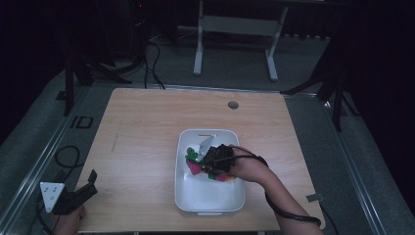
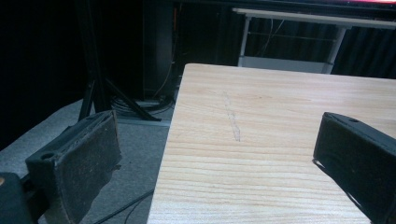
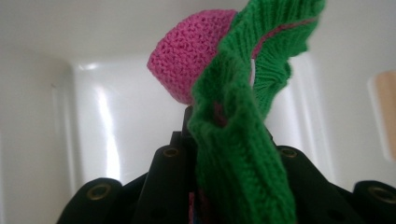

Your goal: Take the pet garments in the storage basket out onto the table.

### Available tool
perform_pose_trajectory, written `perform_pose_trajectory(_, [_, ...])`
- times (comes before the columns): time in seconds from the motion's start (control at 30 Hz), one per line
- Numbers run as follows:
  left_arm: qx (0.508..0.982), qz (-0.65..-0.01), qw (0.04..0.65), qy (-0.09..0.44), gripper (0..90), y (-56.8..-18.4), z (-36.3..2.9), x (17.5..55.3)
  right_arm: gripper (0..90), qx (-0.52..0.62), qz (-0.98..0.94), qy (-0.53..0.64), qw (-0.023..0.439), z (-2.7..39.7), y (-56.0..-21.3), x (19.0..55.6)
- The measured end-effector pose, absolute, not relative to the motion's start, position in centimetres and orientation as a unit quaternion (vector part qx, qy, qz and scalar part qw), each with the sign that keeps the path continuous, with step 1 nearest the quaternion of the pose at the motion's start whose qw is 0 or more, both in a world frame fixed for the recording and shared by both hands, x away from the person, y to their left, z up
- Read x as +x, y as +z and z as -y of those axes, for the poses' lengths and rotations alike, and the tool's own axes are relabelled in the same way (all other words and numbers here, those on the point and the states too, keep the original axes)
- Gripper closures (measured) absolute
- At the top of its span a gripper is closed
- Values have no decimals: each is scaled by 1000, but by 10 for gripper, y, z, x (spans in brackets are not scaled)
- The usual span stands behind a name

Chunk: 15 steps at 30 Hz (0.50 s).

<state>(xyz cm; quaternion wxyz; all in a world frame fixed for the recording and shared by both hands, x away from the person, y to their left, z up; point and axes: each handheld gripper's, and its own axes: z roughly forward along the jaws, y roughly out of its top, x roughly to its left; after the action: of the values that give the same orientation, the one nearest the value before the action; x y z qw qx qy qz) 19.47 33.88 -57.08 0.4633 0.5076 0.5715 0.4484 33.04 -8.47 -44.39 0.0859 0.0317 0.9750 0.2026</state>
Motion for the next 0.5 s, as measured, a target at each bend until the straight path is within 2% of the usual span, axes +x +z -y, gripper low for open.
perform_pose_trajectory(0.5, [507,-571,464,450,12,-571,-339,195,757,28,-950,280,136,104,-366,332])
